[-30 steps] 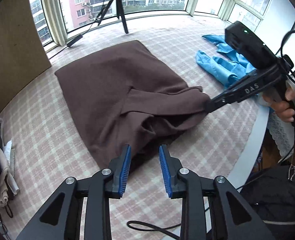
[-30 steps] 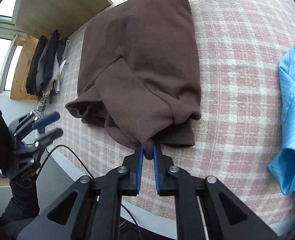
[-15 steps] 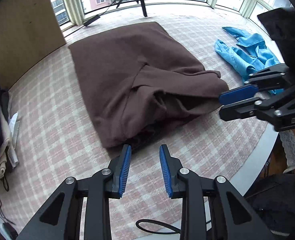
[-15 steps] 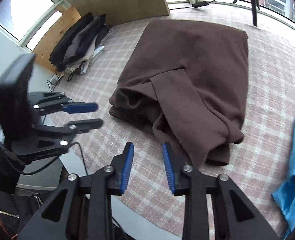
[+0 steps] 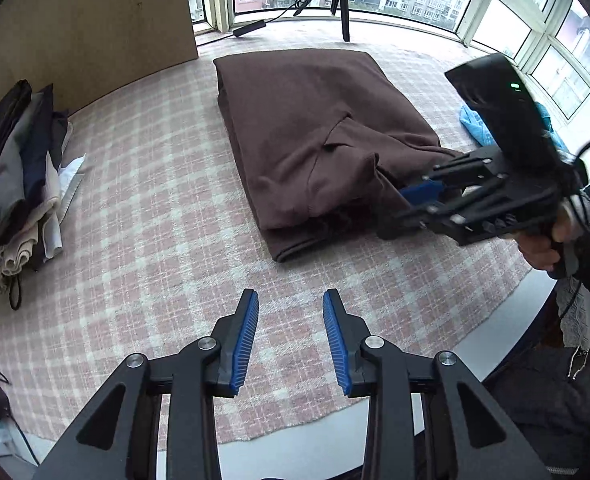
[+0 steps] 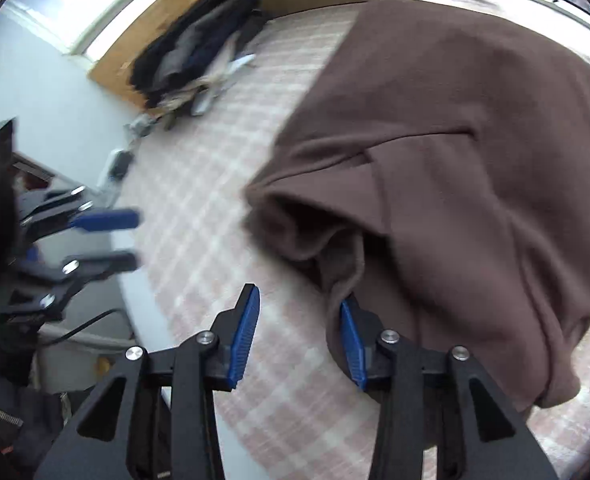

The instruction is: Fold clothes

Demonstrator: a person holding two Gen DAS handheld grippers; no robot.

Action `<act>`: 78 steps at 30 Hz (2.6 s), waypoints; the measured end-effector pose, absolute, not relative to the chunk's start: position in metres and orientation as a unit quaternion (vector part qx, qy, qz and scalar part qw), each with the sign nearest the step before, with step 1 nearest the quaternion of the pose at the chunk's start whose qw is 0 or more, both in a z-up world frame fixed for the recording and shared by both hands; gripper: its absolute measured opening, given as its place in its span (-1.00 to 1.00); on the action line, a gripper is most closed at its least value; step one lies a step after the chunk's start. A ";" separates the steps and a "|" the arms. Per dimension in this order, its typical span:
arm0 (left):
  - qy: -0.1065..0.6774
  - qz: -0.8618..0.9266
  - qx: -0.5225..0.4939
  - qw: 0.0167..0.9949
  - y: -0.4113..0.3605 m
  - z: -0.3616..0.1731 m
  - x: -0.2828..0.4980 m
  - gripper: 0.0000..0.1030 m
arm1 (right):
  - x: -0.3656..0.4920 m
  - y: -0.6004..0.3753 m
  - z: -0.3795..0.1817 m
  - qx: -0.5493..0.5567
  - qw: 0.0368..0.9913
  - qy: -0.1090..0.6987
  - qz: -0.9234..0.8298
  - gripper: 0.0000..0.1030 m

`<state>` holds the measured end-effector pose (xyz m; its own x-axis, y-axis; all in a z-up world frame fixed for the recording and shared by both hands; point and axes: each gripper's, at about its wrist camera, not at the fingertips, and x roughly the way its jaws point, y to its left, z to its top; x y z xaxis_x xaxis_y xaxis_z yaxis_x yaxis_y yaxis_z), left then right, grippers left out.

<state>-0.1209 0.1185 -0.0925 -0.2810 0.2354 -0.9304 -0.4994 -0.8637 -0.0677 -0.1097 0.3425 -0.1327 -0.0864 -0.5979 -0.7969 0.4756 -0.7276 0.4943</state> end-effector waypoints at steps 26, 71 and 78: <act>0.106 0.803 -0.539 0.231 0.111 -0.097 -0.137 -0.29 | -0.108 0.344 -0.124 0.586 0.326 -0.088 -0.737 -0.84; 0.106 0.748 -0.579 0.308 0.118 -0.151 -0.216 -0.29 | -0.154 0.440 -0.131 0.619 0.133 -0.010 -0.774 -0.12; 0.055 0.792 -0.535 0.287 0.117 -0.103 -0.272 -0.13 | -0.198 0.489 -0.074 0.495 0.077 -0.045 -0.864 0.58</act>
